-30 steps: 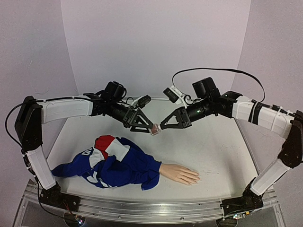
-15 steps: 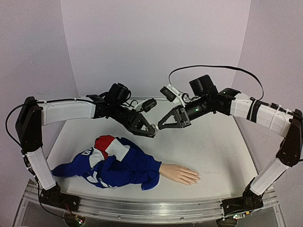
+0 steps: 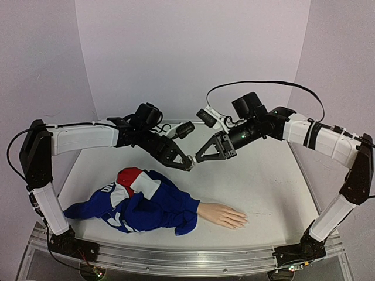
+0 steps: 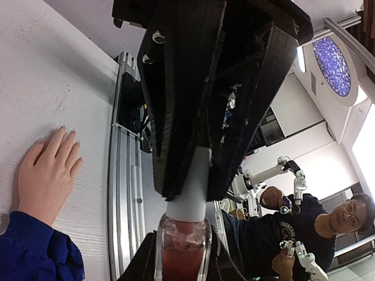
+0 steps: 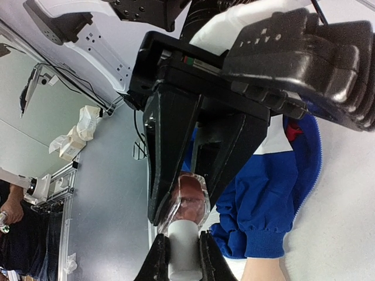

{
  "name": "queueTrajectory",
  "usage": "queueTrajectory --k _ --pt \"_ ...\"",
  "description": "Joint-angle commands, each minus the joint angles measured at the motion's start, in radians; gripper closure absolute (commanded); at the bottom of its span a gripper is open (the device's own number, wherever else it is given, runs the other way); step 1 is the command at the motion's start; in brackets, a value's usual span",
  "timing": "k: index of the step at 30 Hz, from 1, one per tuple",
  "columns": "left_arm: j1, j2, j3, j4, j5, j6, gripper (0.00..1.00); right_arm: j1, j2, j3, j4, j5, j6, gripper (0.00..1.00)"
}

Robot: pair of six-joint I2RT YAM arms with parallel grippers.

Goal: Paint the nails

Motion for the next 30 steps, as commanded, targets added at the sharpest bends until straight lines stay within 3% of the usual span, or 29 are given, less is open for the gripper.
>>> queueTrajectory --k 1,3,5,8,10,13,17,20,23,30 --pt "-0.007 -0.045 0.033 0.025 -0.054 -0.001 1.0 0.013 0.003 0.048 0.0 0.046 -0.021 0.98" --pt "-0.006 -0.071 0.02 0.024 -0.104 0.022 1.0 0.013 -0.003 0.043 0.004 0.105 -0.007 0.82" --pt "-0.005 -0.112 -0.002 0.021 -0.19 0.057 1.0 0.013 -0.021 0.029 0.03 0.199 0.02 0.58" --pt "-0.006 -0.187 -0.047 0.01 -0.392 0.134 1.0 0.013 -0.072 -0.021 0.122 0.38 0.171 0.21" --pt "-0.006 -0.249 -0.086 0.011 -0.558 0.181 1.0 0.013 -0.101 -0.051 0.17 0.461 0.236 0.03" --pt "-0.01 -0.322 -0.141 0.031 -0.776 0.222 1.0 0.013 -0.142 -0.096 0.273 0.539 0.373 0.02" --pt "-0.026 -0.401 -0.215 0.093 -0.966 0.251 1.0 0.013 -0.184 -0.202 0.468 0.584 0.61 0.02" --pt "-0.035 -0.441 -0.252 0.134 -1.028 0.256 1.0 0.025 -0.14 -0.182 0.571 0.508 0.743 0.05" --pt "-0.037 -0.461 -0.268 0.16 -1.043 0.255 1.0 0.073 -0.082 -0.142 0.602 0.559 0.829 0.1" --pt "-0.049 -0.471 -0.279 0.171 -1.067 0.258 1.0 0.149 0.022 -0.119 0.747 0.651 0.926 0.32"
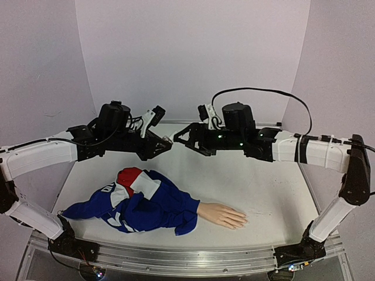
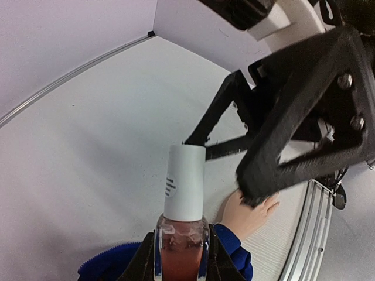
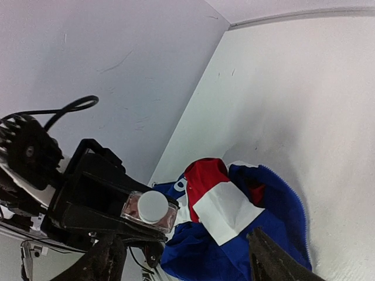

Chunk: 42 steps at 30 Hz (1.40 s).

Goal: Paint the nails

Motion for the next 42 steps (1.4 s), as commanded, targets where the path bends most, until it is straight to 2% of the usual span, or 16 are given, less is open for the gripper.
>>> queueTrajectory --k 1,7,16,19,23,27,33,38,42 --pt "-0.012 -0.046 0.004 0.082 -0.045 0.023 1.0 0.032 0.041 0.064 0.149 0.07 0.088 0.36" --pt "-0.015 -0.047 0.001 0.082 -0.052 0.031 1.0 0.054 0.084 0.095 0.168 0.087 0.097 0.48" --pt "-0.016 -0.038 0.006 0.08 -0.037 0.033 1.0 0.057 0.071 0.089 0.175 0.147 0.09 0.44" --pt "-0.016 -0.036 0.004 0.08 -0.036 0.034 1.0 0.058 0.076 0.092 0.181 0.147 0.092 0.51" --pt "-0.016 -0.03 0.007 0.08 -0.029 0.033 1.0 0.057 0.064 0.062 0.226 0.174 0.104 0.51" --pt "-0.017 -0.026 0.008 0.08 -0.027 0.031 1.0 0.058 0.089 0.082 0.226 0.149 0.111 0.63" --pt "-0.016 -0.015 0.025 0.065 -0.014 0.013 0.98 0.067 0.104 0.117 0.19 0.125 0.068 1.0" --pt "-0.016 0.01 0.059 0.014 0.008 0.016 0.79 0.087 0.089 0.16 0.074 0.174 -0.024 1.0" --pt "-0.016 0.036 0.096 -0.037 0.016 0.03 0.78 0.093 0.073 0.172 0.027 0.213 -0.069 1.0"
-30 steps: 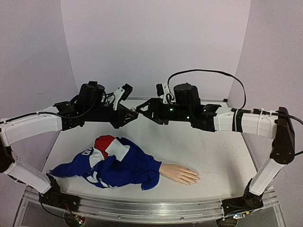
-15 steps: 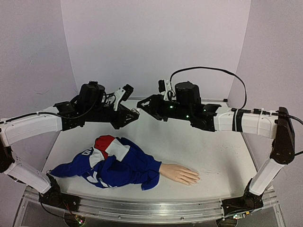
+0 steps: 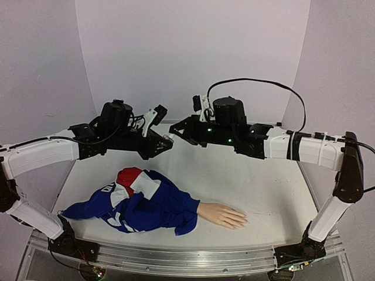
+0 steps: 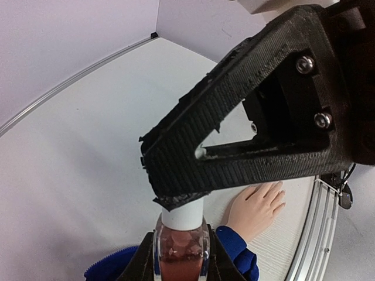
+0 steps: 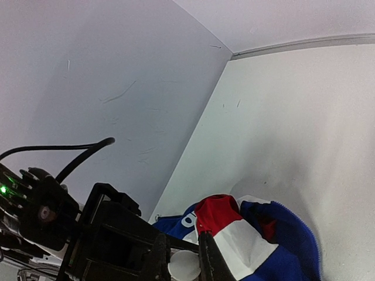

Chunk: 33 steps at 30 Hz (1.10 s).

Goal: Paint the nails

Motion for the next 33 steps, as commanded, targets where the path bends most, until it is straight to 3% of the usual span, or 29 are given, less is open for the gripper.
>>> queueTrajectory --k 1,5,9,11,16,20,24,26,28,33 --pt "-0.007 0.028 0.083 -0.035 0.047 0.007 0.77 0.022 -0.022 0.062 -0.048 0.051 -0.117 1.0" --pt "-0.007 0.029 0.081 -0.035 0.059 0.006 0.7 0.033 -0.014 0.099 -0.103 0.079 -0.158 1.0" --pt "-0.007 0.026 0.08 -0.035 0.061 0.005 0.7 0.036 -0.008 0.109 -0.112 0.086 -0.167 1.0" --pt "-0.007 0.024 0.078 -0.035 0.059 0.008 0.73 0.039 -0.005 0.111 -0.114 0.089 -0.169 1.0" --pt "-0.007 0.016 0.072 -0.035 0.046 0.017 0.98 0.042 -0.004 0.111 -0.124 0.094 -0.174 1.0" --pt "-0.007 0.004 0.066 -0.034 0.028 0.025 1.0 0.042 -0.012 0.101 -0.132 0.111 -0.168 1.0" --pt "-0.007 -0.004 0.06 -0.033 -0.01 0.025 1.0 0.043 -0.005 0.106 -0.153 0.129 -0.157 0.83" --pt "-0.007 -0.006 0.06 -0.033 -0.001 0.025 1.0 0.043 0.01 0.124 -0.163 0.125 -0.156 0.85" --pt "-0.007 -0.007 0.066 -0.034 0.011 0.015 1.0 0.043 0.03 0.137 -0.162 0.108 -0.146 1.0" --pt "-0.006 -0.014 0.083 -0.033 0.029 -0.022 1.0 0.043 0.061 0.143 -0.142 0.062 -0.127 1.0"
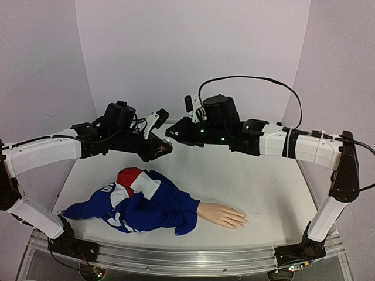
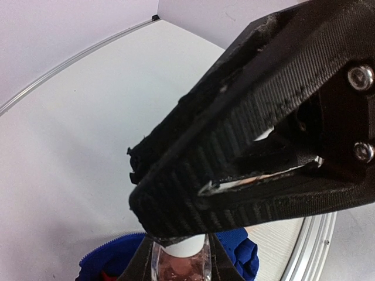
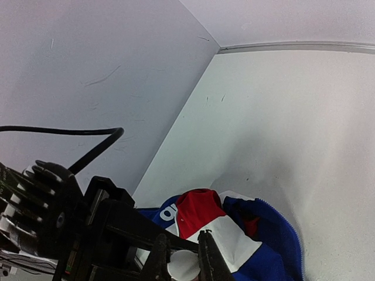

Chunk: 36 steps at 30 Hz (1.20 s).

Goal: Paint the nails

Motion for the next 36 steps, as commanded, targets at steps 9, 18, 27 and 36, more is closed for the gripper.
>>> queueTrajectory --k 9,18,27,36 --pt "0.025 -0.174 0.067 0.141 0.703 -0.036 1.0 -0.018 -0.093 -0.139 0.421 -0.914 -0.369 1.0" --pt "0.025 -0.247 -0.018 0.198 0.696 -0.046 1.0 -0.028 -0.057 -0.155 0.515 -1.019 -0.307 1.0" --pt "0.021 -0.277 -0.058 0.167 -0.173 0.087 1.0 -0.051 -0.169 -0.168 0.254 -0.223 -0.282 0.35" --pt "0.02 -0.284 -0.127 0.169 -0.35 0.18 1.0 0.021 -0.088 -0.022 0.12 0.064 -0.137 0.29"
